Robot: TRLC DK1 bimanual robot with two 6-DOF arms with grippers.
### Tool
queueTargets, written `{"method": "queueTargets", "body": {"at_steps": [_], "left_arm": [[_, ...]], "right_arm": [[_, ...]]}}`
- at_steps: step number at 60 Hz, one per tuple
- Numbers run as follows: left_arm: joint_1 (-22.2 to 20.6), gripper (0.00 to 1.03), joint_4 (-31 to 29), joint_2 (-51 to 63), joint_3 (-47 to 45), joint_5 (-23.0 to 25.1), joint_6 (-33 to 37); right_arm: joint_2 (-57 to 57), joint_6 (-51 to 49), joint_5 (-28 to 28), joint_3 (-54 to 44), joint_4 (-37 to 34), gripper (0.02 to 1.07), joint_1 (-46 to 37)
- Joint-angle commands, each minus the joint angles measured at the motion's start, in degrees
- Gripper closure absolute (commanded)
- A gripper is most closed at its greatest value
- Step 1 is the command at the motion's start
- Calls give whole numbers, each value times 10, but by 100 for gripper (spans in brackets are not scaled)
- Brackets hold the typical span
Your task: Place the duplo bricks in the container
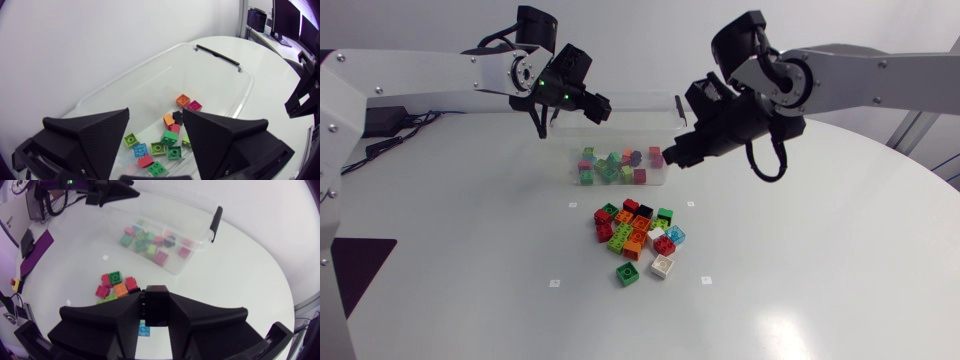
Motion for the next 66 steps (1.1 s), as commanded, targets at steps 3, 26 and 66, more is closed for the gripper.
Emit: {"method": "queueTargets", "body": {"at_steps": [3,26,66], "left_arm": [[6,13,25,-63,-62,-5,-5],[2,13,55,-238,-269,3,66],[-56,13,9,-276,-455,62,220]], "right_arm": [[26,-4,-8,46,-3,79,-5],[119,1,-18,174,21,79,-5],[291,4,-23,389,22,78,-13]]}}
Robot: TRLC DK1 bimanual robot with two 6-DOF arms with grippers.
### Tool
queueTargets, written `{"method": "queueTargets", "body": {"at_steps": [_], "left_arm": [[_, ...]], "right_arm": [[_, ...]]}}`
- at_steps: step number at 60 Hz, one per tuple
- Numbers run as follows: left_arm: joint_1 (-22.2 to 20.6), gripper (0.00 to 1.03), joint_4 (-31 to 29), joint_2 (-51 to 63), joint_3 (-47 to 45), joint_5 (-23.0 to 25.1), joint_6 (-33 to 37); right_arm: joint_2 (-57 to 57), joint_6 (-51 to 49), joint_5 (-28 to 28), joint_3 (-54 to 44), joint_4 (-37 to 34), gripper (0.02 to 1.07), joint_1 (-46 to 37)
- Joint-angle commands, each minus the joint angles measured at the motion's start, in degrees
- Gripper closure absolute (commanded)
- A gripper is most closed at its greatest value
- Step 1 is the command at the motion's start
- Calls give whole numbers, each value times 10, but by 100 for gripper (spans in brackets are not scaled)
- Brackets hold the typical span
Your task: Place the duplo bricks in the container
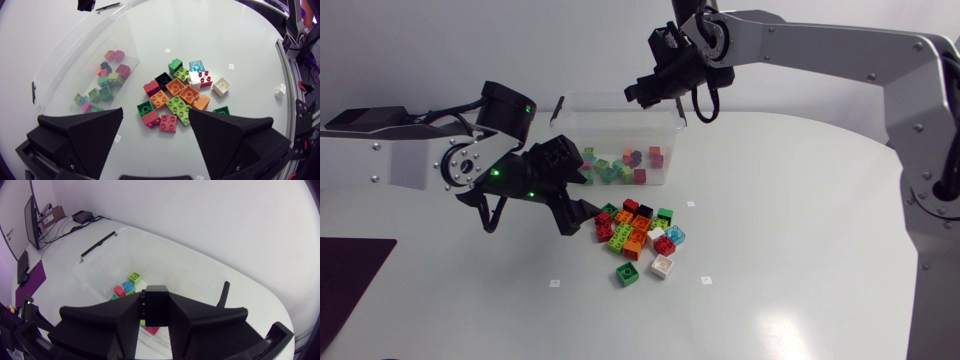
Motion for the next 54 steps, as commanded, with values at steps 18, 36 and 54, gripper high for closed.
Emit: {"method": "queueTargets", "body": {"at_steps": [18,36,54], "left_arm": [[-5,13,26,119,23,-32,7],[-16,13,-7,202,130,-83,-128],[-42,20,-82,252,201,-126,-177]], "right_arm": [[110,12,15,159,-37,19,0],[7,12,19,39,-21,7,-3],[-144,10,15,-161,24,7,-14]]}}
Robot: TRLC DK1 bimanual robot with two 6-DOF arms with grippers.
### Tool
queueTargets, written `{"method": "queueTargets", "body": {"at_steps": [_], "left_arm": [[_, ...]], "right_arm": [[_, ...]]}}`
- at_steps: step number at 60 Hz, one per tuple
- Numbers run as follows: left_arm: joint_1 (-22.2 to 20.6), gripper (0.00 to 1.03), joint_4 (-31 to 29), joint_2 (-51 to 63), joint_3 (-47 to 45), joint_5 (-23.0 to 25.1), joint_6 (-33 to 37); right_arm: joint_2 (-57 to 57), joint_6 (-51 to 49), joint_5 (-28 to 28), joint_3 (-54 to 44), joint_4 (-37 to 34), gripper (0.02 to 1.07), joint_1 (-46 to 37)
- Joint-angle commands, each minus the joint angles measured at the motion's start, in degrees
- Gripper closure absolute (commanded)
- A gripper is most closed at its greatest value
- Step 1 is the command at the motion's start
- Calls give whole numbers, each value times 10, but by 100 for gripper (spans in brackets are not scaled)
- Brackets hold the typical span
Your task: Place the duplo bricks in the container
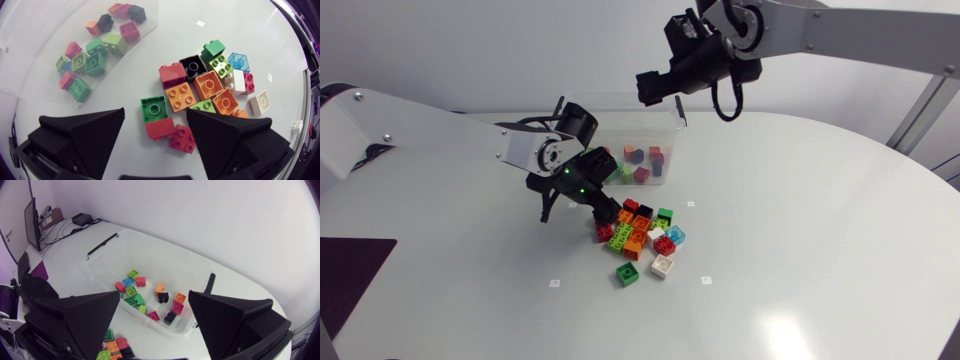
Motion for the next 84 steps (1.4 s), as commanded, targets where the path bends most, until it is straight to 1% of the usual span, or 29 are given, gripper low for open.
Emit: {"method": "queueTargets", "body": {"at_steps": [1,5,7,17,18,20,23,25,27,28,32,35,36,38,43,50,56,59,66,70,84], "left_arm": [[-5,20,-16,20,20,-9,-25],[-6,20,-23,31,24,-17,-30],[-6,22,-24,37,25,-19,-33],[-4,23,-33,53,28,-22,-46],[-4,26,-35,54,28,-22,-47],[-4,28,-35,55,28,-22,-48],[-4,29,-35,57,28,-22,-49],[-3,33,-35,58,28,-22,-51],[-3,35,-35,58,28,-22,-51],[-3,39,-35,58,28,-22,-52],[-1,47,-35,58,27,-22,-54],[0,56,-35,57,26,-22,-54],[0,61,-37,57,26,-22,-54],[2,67,-42,54,26,-22,-54],[2,68,-58,44,23,-22,-54],[2,68,-60,15,4,-22,-51],[2,69,-60,-9,-10,-22,-50],[2,70,-60,-20,-17,-22,-50],[0,70,-62,-45,-30,-22,-51],[-3,70,-67,-62,-38,-22,-50],[2,70,-72,-137,-54,-22,-48]], "right_arm": [[-42,7,1,-57,9,7,-9],[-68,6,-3,-93,18,7,-14],[-83,4,-5,-116,23,7,-17],[-134,-3,-11,-205,36,7,-28],[-140,-6,-13,-215,37,7,-30],[-150,-7,-17,-233,37,7,-31],[-165,-10,-20,-260,37,7,-31],[-178,-12,-22,-282,37,7,-31],[-184,-12,-23,-293,38,7,-31],[-193,-16,-23,-310,38,7,-31],[-209,-25,-24,-341,36,7,-27],[-223,-34,-25,-367,34,7,-25],[-227,-35,-25,-372,33,7,-24],[-236,-43,-25,-388,28,7,-21],[-248,-55,-25,-415,20,7,-19],[-257,-64,-25,-450,15,7,-18],[-243,-71,-24,-468,15,7,-11],[-231,-72,-21,-474,14,7,-5],[-199,-68,-15,-470,11,7,3],[-176,-65,-3,-464,10,10,11],[-101,-60,19,-422,12,10,36]]}}
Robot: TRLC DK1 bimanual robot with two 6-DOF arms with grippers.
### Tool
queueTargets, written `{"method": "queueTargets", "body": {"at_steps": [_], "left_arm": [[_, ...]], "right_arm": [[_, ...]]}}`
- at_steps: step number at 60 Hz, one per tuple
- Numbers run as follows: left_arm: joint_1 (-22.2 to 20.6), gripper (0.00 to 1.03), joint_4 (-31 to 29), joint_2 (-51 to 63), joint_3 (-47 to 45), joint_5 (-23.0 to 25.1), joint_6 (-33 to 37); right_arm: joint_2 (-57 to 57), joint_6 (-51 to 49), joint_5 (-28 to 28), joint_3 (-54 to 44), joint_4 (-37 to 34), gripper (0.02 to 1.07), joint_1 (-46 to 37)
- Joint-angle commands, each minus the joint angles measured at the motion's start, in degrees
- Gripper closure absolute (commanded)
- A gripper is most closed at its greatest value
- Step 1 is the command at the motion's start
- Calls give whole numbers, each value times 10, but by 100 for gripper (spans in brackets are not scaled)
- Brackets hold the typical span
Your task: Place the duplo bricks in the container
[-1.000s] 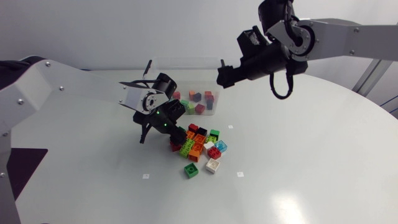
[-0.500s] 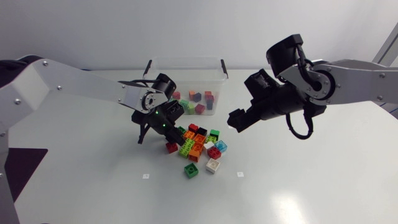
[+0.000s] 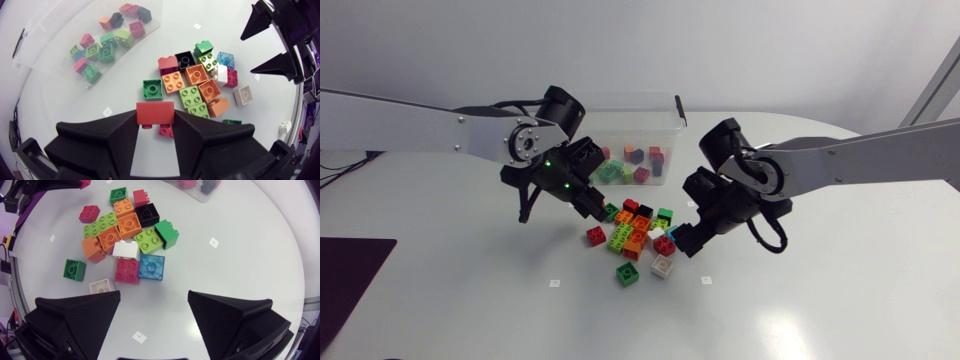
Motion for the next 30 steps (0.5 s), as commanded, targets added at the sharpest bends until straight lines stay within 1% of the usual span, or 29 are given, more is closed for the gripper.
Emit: {"method": "queueTargets", "body": {"at_steps": [1,5,15,30], "left_arm": [[6,70,-7,-37,-14,-3,-5],[10,70,-10,-52,-13,-3,0],[14,70,-15,-71,-5,-3,4],[19,70,-19,-89,20,-3,8]], "right_arm": [[27,3,8,28,-1,10,8],[45,4,9,42,1,10,8],[90,4,32,73,8,10,14],[121,3,43,99,7,10,16]]}}
